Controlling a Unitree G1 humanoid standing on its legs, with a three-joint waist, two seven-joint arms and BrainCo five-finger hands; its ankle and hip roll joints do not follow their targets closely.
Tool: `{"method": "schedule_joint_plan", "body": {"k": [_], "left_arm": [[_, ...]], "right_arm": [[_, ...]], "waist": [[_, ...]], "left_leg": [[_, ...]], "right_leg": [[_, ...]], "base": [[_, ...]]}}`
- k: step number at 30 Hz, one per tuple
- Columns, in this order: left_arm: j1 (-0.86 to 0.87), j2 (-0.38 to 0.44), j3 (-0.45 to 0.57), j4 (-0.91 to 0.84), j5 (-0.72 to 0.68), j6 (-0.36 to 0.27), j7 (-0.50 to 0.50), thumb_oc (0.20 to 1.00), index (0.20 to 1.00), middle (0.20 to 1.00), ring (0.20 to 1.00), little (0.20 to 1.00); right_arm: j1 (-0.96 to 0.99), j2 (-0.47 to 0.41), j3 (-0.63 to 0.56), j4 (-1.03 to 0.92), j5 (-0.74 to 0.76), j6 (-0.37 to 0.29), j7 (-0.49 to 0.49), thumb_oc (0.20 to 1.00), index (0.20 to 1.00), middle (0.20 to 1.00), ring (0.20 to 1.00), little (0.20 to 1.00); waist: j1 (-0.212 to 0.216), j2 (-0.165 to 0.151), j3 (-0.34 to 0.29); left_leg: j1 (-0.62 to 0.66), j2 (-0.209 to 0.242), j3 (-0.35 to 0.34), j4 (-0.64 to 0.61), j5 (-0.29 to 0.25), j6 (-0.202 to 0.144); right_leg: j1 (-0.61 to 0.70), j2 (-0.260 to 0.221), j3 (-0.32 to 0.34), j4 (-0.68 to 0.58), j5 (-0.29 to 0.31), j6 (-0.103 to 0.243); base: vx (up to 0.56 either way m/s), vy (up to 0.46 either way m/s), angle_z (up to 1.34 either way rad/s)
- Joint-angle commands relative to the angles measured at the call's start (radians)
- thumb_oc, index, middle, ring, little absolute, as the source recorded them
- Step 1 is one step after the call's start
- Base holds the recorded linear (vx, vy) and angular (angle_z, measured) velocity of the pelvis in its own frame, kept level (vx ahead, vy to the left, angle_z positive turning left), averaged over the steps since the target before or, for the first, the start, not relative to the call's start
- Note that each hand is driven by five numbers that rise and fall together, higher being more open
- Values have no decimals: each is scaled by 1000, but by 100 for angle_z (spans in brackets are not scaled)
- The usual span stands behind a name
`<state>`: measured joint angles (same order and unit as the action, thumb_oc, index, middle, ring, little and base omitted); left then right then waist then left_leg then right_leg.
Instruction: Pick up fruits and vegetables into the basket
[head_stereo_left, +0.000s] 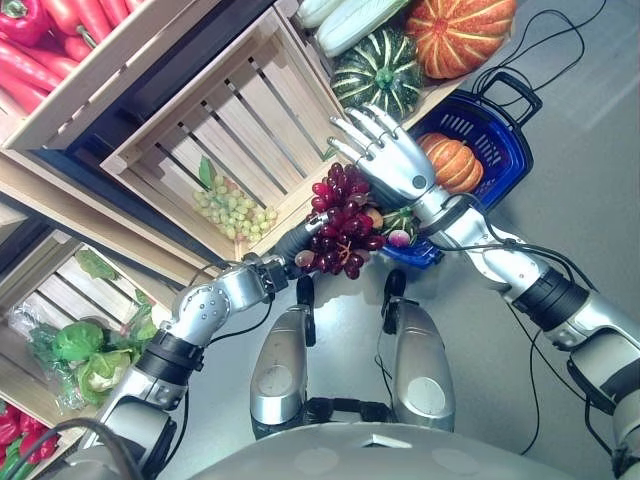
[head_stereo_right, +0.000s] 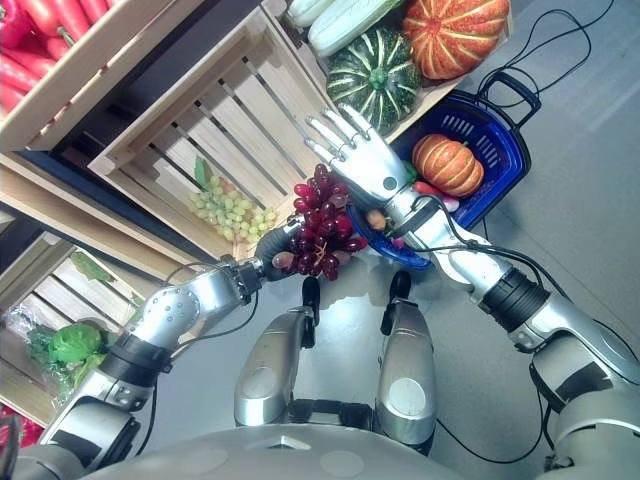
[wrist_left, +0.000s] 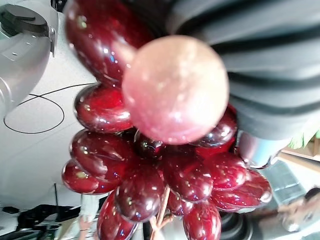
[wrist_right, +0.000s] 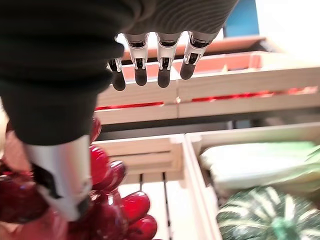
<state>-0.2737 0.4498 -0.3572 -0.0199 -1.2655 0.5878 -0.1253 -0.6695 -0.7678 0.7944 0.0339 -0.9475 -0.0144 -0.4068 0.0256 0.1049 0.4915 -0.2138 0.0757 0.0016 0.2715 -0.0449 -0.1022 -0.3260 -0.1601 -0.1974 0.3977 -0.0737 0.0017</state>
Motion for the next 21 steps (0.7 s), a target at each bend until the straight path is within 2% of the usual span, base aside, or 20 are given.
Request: {"method": "schedule_joint_plan", "body": {"k": [1,4,7,14,16,21], "left_arm": [[13,-11,-65,-82,33,-55,-136,200,200,200,200,200],[1,28,-62,-121,42,-59,-147,200,200,200,200,200],[-3,46,-62,-159,59,-54,-149,200,200,200,200,200],[-24,81,-87,-181,110,-60,-214,200,200,200,200,200],[-34,91,-97,-186,111,-63,-224,200,200,200,200,200],[-65,121,-128,-199,87,-54,-242,200,200,200,200,200]], "right_arm": [[-52,36,84,-13,84,-93,89,1000,1000,1000,1000,1000],[-92,-3,87,-85,153,-104,233,1000,1000,1000,1000,1000],[-121,-22,92,-114,194,-122,325,1000,1000,1000,1000,1000],[-209,-70,135,-131,326,-217,533,1000,1000,1000,1000,1000],[-229,-81,156,-152,375,-215,574,1000,1000,1000,1000,1000],[-260,-93,171,-190,451,-195,592,1000,1000,1000,1000,1000]], "waist": [[8,-58,-77],[11,-70,-66],[22,-80,-67],[30,-92,-81],[30,-94,-82],[23,-94,-85]], "left_leg": [[-10,-36,72,33,-86,87],[5,-28,78,33,-91,88],[7,-18,79,41,-95,85],[20,-12,80,44,-99,81],[22,-10,80,45,-98,80],[31,-7,79,40,-95,77]], "right_leg": [[115,-47,20,-90,-52,107],[123,-47,23,-88,-54,108],[131,-46,16,-82,-58,105],[146,-44,17,-81,-62,101],[147,-45,18,-79,-63,101],[147,-46,25,-73,-63,101]], "base": [[-24,-5,10],[11,-41,2],[33,-68,1],[34,-18,2],[0,0,0],[18,6,2]]}}
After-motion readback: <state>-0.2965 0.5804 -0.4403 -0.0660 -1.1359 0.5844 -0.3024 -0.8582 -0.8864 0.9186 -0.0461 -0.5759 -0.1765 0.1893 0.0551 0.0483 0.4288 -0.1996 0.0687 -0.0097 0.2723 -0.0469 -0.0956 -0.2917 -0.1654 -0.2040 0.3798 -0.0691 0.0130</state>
